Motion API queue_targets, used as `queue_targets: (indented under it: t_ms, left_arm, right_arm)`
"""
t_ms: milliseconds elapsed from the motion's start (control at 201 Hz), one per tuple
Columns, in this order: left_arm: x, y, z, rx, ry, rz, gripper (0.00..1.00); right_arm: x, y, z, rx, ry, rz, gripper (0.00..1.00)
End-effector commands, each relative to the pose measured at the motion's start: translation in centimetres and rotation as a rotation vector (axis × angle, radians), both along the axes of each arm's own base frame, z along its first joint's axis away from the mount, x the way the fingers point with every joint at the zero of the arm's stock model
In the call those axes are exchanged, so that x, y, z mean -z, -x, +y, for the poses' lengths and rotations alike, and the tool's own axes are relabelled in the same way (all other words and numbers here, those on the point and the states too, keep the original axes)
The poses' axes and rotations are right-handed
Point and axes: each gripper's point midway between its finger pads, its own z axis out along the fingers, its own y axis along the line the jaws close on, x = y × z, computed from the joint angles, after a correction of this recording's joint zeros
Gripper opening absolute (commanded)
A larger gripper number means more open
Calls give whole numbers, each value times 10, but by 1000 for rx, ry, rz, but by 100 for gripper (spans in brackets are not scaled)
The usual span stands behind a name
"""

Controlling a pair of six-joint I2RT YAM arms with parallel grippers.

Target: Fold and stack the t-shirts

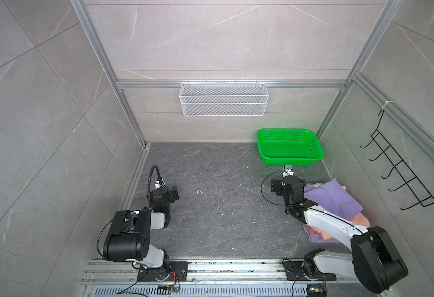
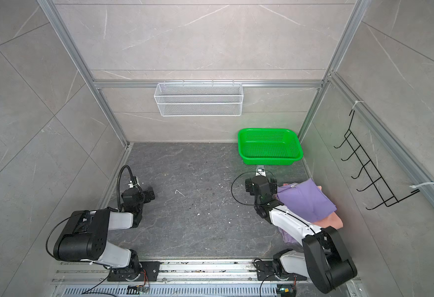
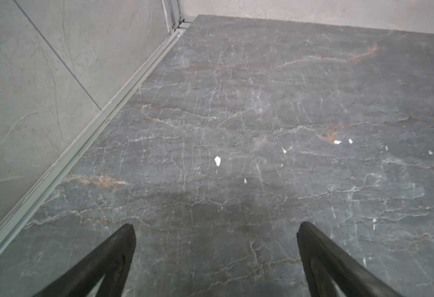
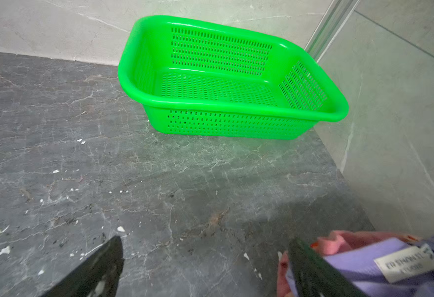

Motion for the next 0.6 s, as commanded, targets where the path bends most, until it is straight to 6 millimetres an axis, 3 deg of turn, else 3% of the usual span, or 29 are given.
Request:
queue_targets:
  t_ms: [0,125,294,598]
  left_arm:
    - [-22,-13,-1,22,-19,-86,100]
    - [-22,-13,-1,21,-18,-83,100]
    - [-22,-13,-1,23,-17,-79,100]
    - [-22,-13,-1,24,-17,-78,100]
  right_arm:
    - [-11,-12,-1,2,35,-72,100]
    - [-9,-17,-3,-35,23,-62,100]
    - [18,2,-23,-5,-56,-38,100]
    - [31,-9,-43,38,-68,-149,100]
